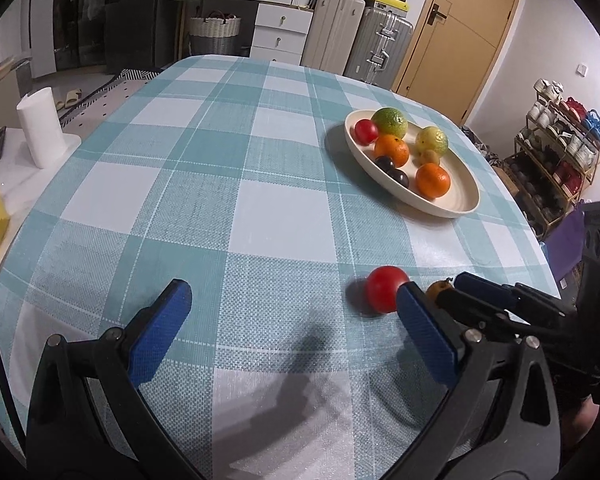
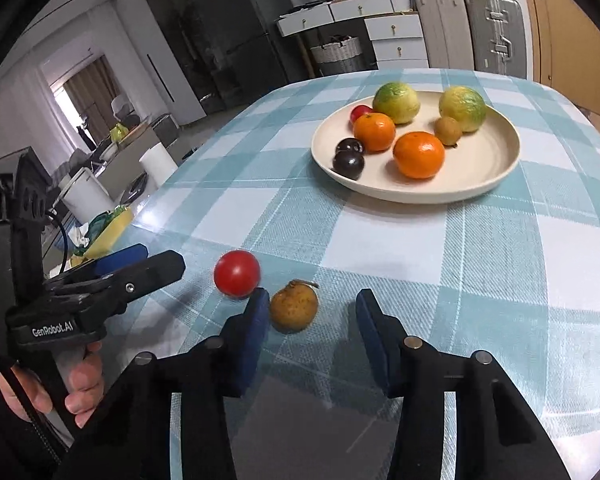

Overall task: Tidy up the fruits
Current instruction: 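Move the right gripper onto the small brown pear on the cloth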

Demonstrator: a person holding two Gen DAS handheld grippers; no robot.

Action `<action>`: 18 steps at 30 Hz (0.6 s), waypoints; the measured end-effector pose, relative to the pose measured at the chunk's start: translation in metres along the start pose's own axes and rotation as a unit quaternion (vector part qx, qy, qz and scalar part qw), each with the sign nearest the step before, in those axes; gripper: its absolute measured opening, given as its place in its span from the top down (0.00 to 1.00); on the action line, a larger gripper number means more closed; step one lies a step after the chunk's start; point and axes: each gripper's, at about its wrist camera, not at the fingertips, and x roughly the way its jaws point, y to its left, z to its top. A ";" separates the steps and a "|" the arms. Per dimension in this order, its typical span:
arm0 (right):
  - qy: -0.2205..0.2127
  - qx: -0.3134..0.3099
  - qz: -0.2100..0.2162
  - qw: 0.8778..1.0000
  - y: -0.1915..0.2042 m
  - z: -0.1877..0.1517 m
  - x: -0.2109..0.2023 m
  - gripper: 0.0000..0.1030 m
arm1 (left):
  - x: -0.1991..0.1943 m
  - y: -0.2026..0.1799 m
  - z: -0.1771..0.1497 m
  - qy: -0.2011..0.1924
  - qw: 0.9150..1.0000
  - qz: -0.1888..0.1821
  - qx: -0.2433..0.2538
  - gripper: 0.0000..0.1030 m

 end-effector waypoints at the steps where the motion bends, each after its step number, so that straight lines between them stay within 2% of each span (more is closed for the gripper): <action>1: 0.002 0.000 0.002 1.000 0.001 0.001 0.002 0.58 | -0.001 -0.001 0.000 -0.002 1.000 0.000 0.002 0.01; 6: 0.013 -0.011 0.000 1.000 0.006 0.000 0.007 0.74 | -0.001 -0.002 -0.001 0.001 1.000 -0.001 0.003 0.01; 18: -0.018 0.006 0.012 1.000 -0.004 0.000 -0.011 0.75 | 0.003 -0.010 0.000 0.009 1.000 -0.002 0.015 0.01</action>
